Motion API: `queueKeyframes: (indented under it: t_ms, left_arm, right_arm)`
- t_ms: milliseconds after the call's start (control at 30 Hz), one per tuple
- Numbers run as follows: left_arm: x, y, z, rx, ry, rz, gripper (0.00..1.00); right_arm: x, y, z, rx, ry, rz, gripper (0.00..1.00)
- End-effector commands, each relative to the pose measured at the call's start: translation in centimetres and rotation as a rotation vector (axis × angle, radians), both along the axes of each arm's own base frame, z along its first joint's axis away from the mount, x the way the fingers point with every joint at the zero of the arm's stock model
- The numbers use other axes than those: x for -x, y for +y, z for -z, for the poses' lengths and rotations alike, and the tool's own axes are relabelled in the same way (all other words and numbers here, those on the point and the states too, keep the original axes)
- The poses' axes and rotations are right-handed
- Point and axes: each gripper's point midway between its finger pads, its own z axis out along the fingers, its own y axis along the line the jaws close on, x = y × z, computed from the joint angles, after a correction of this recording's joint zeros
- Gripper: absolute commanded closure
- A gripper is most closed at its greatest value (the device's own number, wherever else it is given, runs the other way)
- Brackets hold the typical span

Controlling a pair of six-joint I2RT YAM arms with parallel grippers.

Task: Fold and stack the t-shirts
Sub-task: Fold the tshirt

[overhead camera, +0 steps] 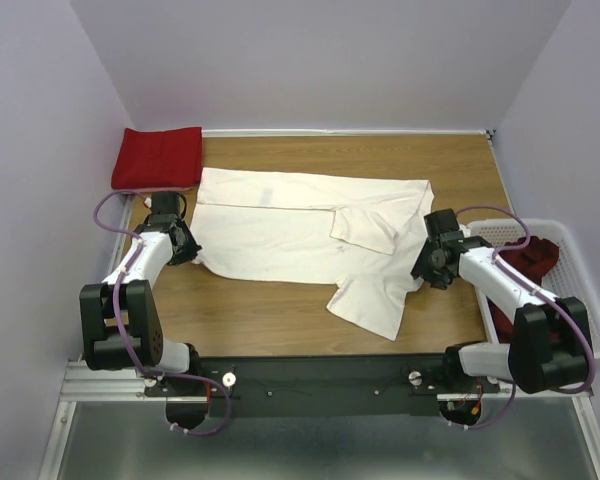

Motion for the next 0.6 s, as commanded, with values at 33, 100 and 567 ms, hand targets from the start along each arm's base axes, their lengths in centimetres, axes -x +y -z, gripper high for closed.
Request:
queueKeyframes:
  t_ms: [33,100,567]
  left_arm:
    - [-0.6,-0.2,-0.7,0.017,-0.048,0.028,1.00]
    - [-0.6,-0.3,-0.8,0.018,-0.050,0.028,1.00]
    - [-0.6,-0.1,-1.2,0.016,-0.062,0.022,1.00]
  right_arm:
    - [0.6,0.2,0.8,-0.054,-0.001,0.070,0.46]
    - [1.0,0.1,1.4,-0.060,0.000,0.084,0.47]
    - [-1.1,0.7,-1.4,-0.147,-0.145,0.103,0.50]
